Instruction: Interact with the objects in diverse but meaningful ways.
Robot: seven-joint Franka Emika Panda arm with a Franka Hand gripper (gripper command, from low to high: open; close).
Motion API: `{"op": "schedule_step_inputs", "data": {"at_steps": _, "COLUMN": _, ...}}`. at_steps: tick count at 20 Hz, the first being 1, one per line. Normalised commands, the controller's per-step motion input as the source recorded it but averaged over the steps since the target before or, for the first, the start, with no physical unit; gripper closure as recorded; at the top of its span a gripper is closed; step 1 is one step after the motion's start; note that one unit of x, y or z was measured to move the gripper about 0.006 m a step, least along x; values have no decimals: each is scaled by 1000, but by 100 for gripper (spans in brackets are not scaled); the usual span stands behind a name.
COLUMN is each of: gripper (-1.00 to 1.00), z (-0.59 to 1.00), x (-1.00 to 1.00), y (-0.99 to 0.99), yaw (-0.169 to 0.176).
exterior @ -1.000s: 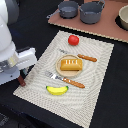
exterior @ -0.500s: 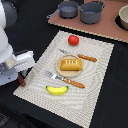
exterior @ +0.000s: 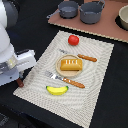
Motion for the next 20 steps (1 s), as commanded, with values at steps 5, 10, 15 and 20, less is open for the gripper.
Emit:
{"op": "schedule_step_inputs", "data": {"at_steps": 5, "gripper": 100, "z": 662, "x": 437, "y": 286, "yaw": -30}}
{"op": "schedule_step_inputs", "data": {"at_steps": 10, "gripper": 100, "z": 981, "x": 639, "y": 446, "yaw": -20}}
{"op": "schedule_step_inputs", "data": {"at_steps": 15, "gripper": 100, "z": 867, "x": 584, "y": 685, "yaw": 0}}
{"op": "schedule_step_inputs", "data": {"at_steps": 20, "gripper": 100, "z": 765, "x": 313, "y": 825, "yaw": 23}}
